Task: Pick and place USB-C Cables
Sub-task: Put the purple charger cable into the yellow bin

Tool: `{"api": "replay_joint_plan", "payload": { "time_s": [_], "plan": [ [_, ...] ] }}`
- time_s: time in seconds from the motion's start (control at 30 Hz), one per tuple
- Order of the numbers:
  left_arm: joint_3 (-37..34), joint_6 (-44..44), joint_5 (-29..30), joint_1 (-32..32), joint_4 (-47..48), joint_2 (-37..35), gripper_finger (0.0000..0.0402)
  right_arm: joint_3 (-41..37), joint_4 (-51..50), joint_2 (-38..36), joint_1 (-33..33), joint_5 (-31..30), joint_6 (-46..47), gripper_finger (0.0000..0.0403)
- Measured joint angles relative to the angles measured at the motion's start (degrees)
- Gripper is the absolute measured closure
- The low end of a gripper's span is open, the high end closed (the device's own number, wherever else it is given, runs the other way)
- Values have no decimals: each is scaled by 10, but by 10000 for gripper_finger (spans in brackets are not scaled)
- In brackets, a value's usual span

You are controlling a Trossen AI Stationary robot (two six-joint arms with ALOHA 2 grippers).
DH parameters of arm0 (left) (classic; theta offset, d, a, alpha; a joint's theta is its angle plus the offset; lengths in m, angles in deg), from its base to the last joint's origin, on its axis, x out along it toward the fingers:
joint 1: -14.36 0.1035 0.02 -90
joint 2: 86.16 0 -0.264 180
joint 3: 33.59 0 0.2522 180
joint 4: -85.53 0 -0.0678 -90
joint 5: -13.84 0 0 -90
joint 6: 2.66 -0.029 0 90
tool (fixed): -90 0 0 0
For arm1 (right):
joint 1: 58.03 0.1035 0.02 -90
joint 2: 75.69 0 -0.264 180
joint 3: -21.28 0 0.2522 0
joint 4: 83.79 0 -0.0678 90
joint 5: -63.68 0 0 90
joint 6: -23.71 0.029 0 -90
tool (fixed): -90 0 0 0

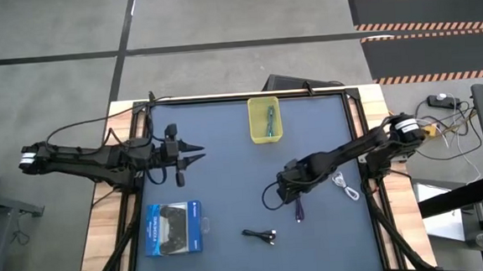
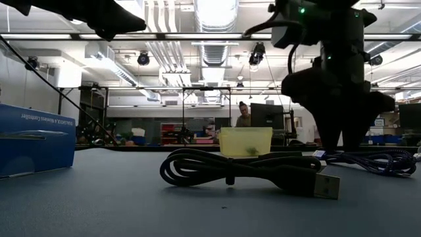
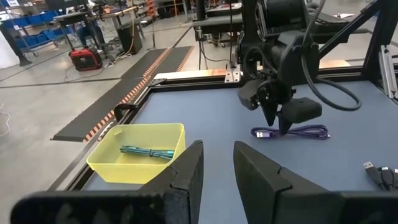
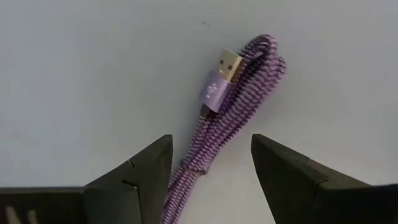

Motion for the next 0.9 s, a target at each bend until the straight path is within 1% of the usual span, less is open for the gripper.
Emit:
{"api": "replay_joint_plan", "payload": {
  "time_s": [0.3, 0.57, 0.7, 0.9],
  "plan": [
    [-1, 0, 0, 0, 0, 3, 329, 36, -8, 61, 0, -1, -23, 193],
    [-2, 0, 0, 0, 2, 14, 329, 58, -30, 81, 0, -10, -30, 199],
    [-2, 0, 0, 0, 3, 24, 329, 58, -28, 78, 0, -14, -28, 224],
    [-2, 0, 0, 0, 3, 33, 329, 58, -26, 78, 0, -18, -32, 281]
  ]
}}
